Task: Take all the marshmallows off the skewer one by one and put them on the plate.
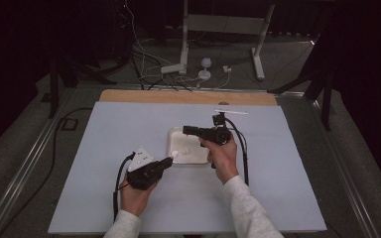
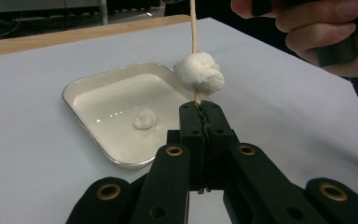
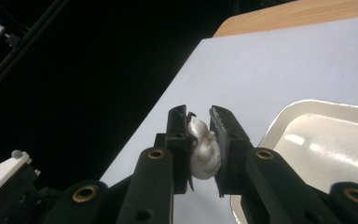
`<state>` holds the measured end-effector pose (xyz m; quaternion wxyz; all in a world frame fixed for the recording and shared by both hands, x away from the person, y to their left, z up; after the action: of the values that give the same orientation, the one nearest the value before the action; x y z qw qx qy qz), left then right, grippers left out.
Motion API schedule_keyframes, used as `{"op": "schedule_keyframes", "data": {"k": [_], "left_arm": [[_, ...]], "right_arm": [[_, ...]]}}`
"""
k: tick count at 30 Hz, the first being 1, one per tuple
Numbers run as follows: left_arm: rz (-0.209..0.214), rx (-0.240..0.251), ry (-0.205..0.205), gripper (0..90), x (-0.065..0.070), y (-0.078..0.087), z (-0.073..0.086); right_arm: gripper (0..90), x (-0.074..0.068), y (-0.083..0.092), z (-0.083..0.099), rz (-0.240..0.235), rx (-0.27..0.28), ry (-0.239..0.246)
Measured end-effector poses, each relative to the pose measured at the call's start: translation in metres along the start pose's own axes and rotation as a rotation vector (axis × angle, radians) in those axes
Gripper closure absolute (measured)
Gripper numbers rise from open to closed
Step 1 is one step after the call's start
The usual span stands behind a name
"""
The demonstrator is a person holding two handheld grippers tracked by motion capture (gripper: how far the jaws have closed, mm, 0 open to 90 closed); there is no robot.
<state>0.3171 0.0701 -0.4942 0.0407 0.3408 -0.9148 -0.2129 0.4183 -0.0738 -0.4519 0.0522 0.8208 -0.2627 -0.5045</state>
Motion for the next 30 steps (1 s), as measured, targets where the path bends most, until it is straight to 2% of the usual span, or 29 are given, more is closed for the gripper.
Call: {"op": "schedule_keyframes", "data": {"k": [8,10,12,13,15,17,19,20,22,24,30], "left_arm": [[-0.007,0.006,0.012,90.0,-0.001,0.002,-0.001],[-0.013,0.006,0.022,90.0,-0.001,0.002,0.001],[-0.015,0.028,0.045,90.0,-0.003,0.003,0.000],[-0.020,0.032,0.042,90.0,-0.003,0.003,-0.001],[-0.031,0.031,0.038,90.0,-0.002,0.003,-0.002],[-0.039,0.028,0.042,90.0,-0.002,0.002,-0.001],[-0.036,0.020,0.044,90.0,-0.002,0.001,0.001],[-0.035,0.016,0.036,90.0,-0.002,0.001,0.002],[-0.027,0.023,0.042,90.0,-0.002,0.001,0.001],[-0.030,0.019,0.026,90.0,-0.002,0.001,0.000],[-0.022,0.014,0.021,90.0,-0.002,0.001,0.002]], "right_arm": [[78.6,-0.002,0.000,-0.003,0.018,0.011,0.013],[77.2,-0.002,-0.001,-0.001,0.007,0.003,0.007],[72.8,-0.003,-0.001,0.003,-0.013,-0.015,-0.007],[68.9,-0.002,-0.001,0.005,-0.027,-0.017,-0.017],[67.4,-0.002,-0.004,0.011,-0.047,-0.036,-0.036],[71.5,-0.002,-0.007,0.016,-0.073,-0.045,-0.061],[75.4,-0.003,-0.009,0.019,-0.071,-0.057,-0.071],[78.2,-0.003,-0.008,0.018,-0.063,-0.038,-0.066],[79.9,-0.003,-0.005,0.014,-0.079,-0.022,-0.103],[79.9,-0.003,-0.004,0.010,-0.077,-0.008,-0.101],[79.7,0.000,-0.004,0.008,-0.079,-0.021,-0.085]]}}
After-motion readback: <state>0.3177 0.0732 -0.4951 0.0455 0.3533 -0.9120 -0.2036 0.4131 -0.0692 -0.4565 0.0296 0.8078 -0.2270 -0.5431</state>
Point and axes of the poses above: each handheld gripper's, and its own axes: y roughly backward along the jaws, z roughly out of its underside, x roughly to its right, the point moved 7 cm from there along -y, roughly forward along the jaws, and after that the axes turned 14 degrees about -y, right-handed, at the moved point
